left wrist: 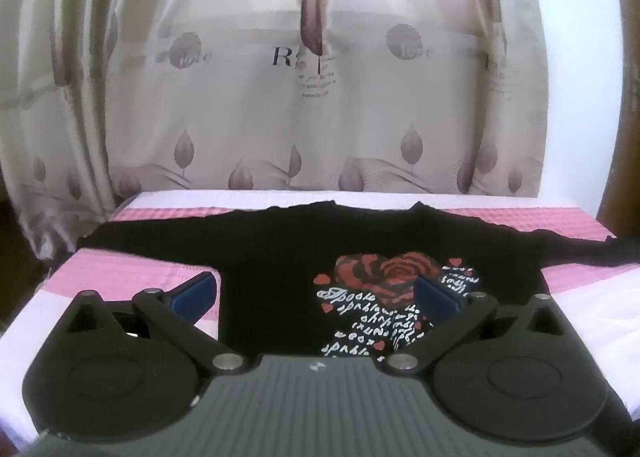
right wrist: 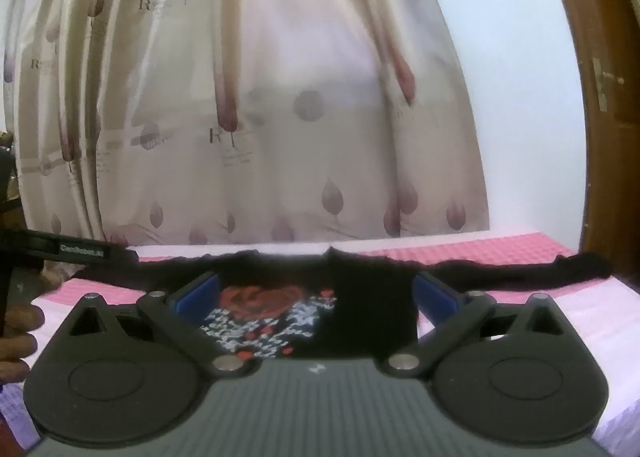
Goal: Fold small clothes
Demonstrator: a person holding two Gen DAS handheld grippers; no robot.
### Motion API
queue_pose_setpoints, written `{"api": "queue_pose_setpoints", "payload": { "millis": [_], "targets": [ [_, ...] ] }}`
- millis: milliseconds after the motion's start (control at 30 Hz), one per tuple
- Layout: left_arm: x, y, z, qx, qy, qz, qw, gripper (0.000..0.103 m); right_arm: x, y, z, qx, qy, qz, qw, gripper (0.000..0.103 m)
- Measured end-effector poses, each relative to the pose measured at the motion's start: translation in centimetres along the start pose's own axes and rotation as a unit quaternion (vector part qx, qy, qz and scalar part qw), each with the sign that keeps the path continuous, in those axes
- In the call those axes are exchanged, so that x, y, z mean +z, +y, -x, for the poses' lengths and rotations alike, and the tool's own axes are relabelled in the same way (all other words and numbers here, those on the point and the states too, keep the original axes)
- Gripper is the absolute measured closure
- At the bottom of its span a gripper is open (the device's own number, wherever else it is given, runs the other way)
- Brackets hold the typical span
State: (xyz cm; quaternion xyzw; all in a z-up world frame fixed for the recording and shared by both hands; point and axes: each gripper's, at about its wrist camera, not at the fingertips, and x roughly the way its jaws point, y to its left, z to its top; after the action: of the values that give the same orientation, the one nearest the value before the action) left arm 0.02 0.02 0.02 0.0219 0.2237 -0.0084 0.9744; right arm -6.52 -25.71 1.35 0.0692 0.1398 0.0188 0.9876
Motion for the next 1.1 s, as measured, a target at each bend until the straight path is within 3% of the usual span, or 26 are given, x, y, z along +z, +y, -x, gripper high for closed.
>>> {"api": "queue_pose_setpoints", "payload": {
  "millis": [133, 367, 1100],
  "targets": [
    [-0.1, -0.3, 0.2, -0.006, -0.003, -0.011, 0.9999, 0.000, 0.1, 0.1, 0.2, 0.001, -0.006, 0.008, 1.000, 0.000],
    [-2.5, 0.1, -0.8, -0.011, 0.009, 0.013, 0.9998, 0.000, -0.5, 0.3, 0.8, 0.006, 0.006, -0.007, 1.000, 0.000],
    [-1.6, 0.2, -1.8, -0.011, 0.023, 0.016, 0.9995, 0.000, -0.2, 0.1, -0.1, 0.006, 0.033, -0.013, 0.999, 0.000]
  ]
}}
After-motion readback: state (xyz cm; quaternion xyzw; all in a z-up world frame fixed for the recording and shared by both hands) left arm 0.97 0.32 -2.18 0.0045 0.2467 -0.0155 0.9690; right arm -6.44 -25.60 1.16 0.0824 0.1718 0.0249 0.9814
